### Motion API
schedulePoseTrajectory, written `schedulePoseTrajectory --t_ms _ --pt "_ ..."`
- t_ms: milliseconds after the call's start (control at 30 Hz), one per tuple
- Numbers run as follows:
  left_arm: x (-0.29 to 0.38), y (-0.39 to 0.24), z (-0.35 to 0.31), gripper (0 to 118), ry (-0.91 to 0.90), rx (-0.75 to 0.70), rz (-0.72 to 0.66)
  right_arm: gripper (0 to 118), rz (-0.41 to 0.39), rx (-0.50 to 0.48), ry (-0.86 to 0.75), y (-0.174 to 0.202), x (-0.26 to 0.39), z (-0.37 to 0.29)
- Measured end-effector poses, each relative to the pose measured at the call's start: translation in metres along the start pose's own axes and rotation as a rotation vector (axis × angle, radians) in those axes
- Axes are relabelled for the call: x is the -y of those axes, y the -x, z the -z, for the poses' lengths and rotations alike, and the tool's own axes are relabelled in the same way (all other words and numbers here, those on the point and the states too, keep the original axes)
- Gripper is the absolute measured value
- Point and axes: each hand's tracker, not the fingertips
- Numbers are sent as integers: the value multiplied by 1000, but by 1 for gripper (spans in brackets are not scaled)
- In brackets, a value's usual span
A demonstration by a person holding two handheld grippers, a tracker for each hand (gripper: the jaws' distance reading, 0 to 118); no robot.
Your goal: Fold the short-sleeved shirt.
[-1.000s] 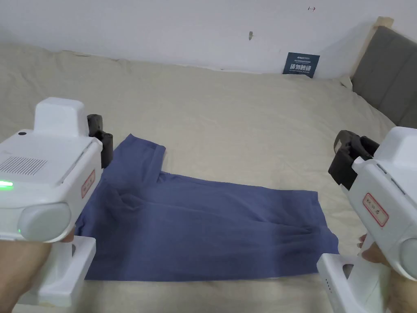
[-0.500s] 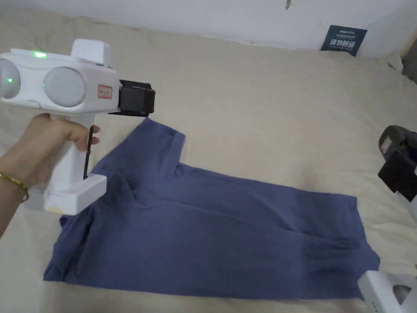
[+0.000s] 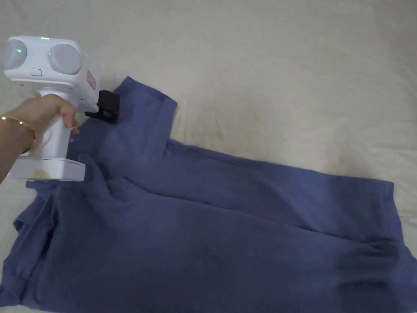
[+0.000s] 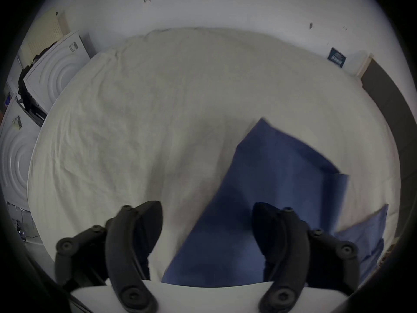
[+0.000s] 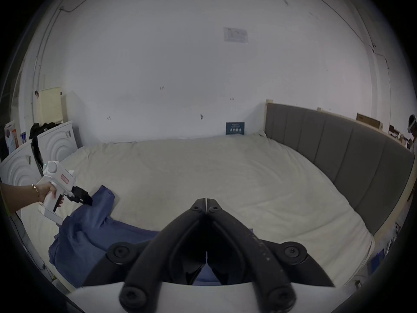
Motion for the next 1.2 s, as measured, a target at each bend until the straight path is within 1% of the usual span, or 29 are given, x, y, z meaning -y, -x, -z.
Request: schedulePoseTrajectory --t_ms 33,67,100,133,167,200,233,267,333,400,467,533,567,600,633,667,700,733,767,833,867,967,1000,1033,1067,1100,1133,1167,1200 --pt "1 0 3 74 3 11 -5 1 2 3 5 -2 2 2" --pt "5 -3 3 70 6 43 -15 1 -1 13 12 -4 3 4" --pt "7 -6 0 67 -20 11 -11 1 -9 24 17 2 2 3" --pt "7 -6 -2 56 -32 21 15 1 -10 29 21 2 2 4" --pt "9 -8 -7 37 -59 12 56 1 -6 32 26 1 2 5" --pt "7 -5 -3 0 -84 -20 86 1 1 31 34 0 2 7" --pt "9 -6 -4 0 -91 -52 99 1 9 29 37 1 1 6" --pt "11 -4 -6 0 -88 -9 72 1 21 27 39 1 0 8" --pt "15 -6 -8 0 -85 3 82 1 18 21 44 1 -5 12" --pt "17 -3 -22 0 -139 16 53 1 -19 26 57 -9 -13 22" --pt "21 0 -50 0 -183 80 22 2 -52 32 88 -16 -23 39" --pt "26 1 -71 0 -236 114 12 4 -91 60 168 -17 -33 62" --pt "30 1 -88 0 -262 134 7 15 -98 64 197 -21 -33 76" --pt "34 -1 -106 0 -274 154 5 47 -97 79 245 -27 -33 91" --pt "37 -1 -115 0 -286 169 -5 77 -100 74 324 -33 -32 107" --pt "40 -1 -125 0 -297 173 -10 101 -91 55 412 -37 -30 124" --pt "44 -2 -134 0 -309 171 -6 113 -75 48 456 -41 -25 139" --pt "26 15 -112 0 -324 168 -2 116 -71 55 501 -44 -20 153" --pt "23 19 -113 0 -341 168 0 116 -74 86 547 -45 -15 163" --pt "17 28 -113 0 -330 180 -2 118 -60 114 594 -50 -2 185" --pt "50 -1 -139 0 -332 182 -3 118 -58 128 635 -53 4 197" --pt "60 -6 -144 0 -327 183 -8 118 -42 217 671 -59 23 217" --pt "63 -11 -150 0 -322 184 -6 115 -25 236 668 -62 27 222" --pt "66 -14 -152 0 -316 179 -6 108 2 250 675 -63 32 225" --pt "69 -18 -153 0 -312 179 -4 96 29 253 684 -67 34 228" --pt "68 -19 -154 0 -310 177 -5 76 70 254 695 -71 36 231" --pt "67 -20 -154 0 -310 174 -9 59 101 267 705 -74 38 233" --pt "68 -23 -155 0 -307 172 -15 49 140 273 716 -75 39 230" --pt "71 -26 -156 0 -306 175 -23 41 205 230 707 -78 38 228"
